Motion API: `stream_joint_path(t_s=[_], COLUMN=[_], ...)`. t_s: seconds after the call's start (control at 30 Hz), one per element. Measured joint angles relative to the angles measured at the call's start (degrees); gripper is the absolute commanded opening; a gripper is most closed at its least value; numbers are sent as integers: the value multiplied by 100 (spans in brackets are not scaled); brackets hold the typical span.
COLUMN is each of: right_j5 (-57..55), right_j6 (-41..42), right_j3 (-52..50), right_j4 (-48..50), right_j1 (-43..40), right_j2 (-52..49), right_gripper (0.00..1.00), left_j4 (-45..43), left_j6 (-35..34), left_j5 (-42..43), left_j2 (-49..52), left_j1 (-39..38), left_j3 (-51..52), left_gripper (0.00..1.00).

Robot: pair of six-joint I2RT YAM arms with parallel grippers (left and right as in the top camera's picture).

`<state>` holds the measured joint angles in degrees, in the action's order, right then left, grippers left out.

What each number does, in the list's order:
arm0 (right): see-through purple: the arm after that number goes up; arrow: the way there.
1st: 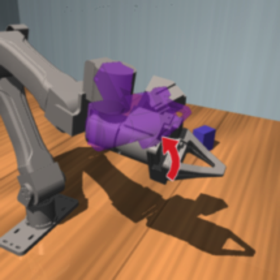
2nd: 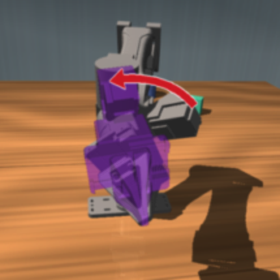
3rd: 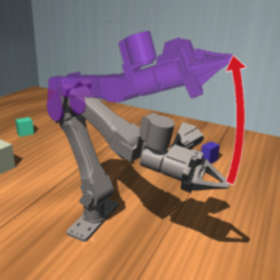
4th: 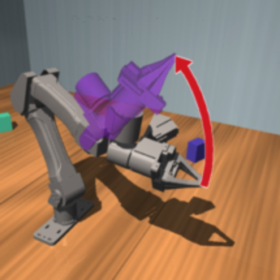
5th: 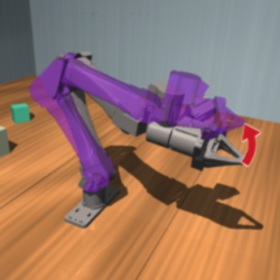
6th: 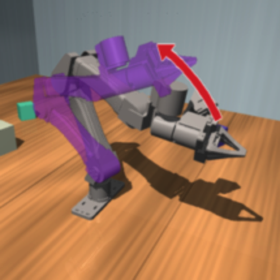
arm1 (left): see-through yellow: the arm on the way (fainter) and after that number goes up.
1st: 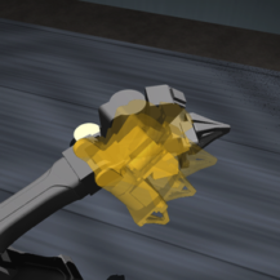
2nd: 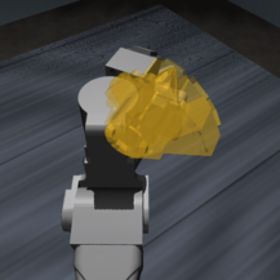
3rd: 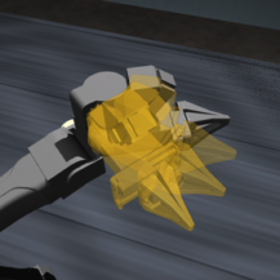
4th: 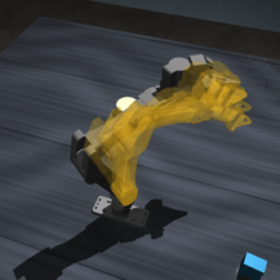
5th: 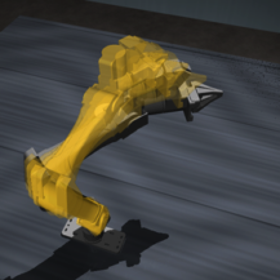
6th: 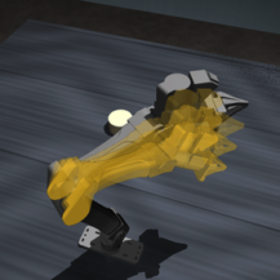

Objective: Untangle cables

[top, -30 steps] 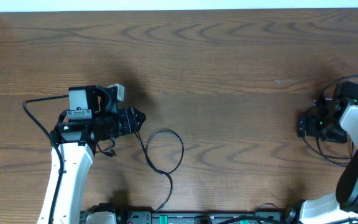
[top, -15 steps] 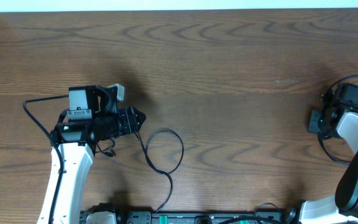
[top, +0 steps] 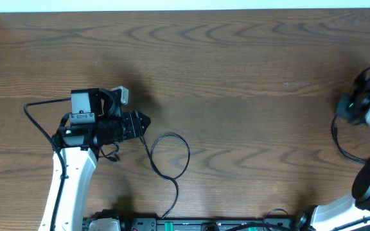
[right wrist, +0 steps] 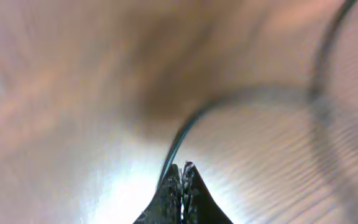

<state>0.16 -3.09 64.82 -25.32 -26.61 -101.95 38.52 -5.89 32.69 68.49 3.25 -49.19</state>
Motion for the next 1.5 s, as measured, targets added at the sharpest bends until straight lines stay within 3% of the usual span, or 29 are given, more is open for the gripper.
stream_joint_path(t_s=[0.2, 0.23, 0.33, 0.37, 0.4, 0.93, 1.2, 1.5], right_j5=[52, 52, 46, 46, 57, 654, 597, -212], right_j6=[76, 166, 610, 780, 992, 2796, 3423, 4009], right_j3=[1108, 1202, 1287, 1287, 1283, 1263, 938, -494], right_j4=[76, 87, -103, -267, -509, -4205, -3886, -3097], right_j1=[-669, -800, -1110, -1180, -1241, -1016, -1016, -1021], right_j2=[2, 2, 2, 2, 2, 2, 302, 2352], right_gripper=[1, 7, 73, 91, 99, 99, 99, 99], left_j4=[-50, -55, -66, -76, -92, -76, -57, -37], left_j6=[0, 0, 0, 0, 0, 0, 0, 0], left_j5=[-2, 0, 0, -2, 0, -2, 0, -2], left_j2=[0, 0, 0, 0, 11, 516, 514, 514], left_j1=[0, 0, 0, 0, 0, 0, 0, 0], left_j3=[0, 0, 0, 0, 0, 0, 0, 0], left_gripper=[54, 54, 54, 54, 54, 54, 54, 54])
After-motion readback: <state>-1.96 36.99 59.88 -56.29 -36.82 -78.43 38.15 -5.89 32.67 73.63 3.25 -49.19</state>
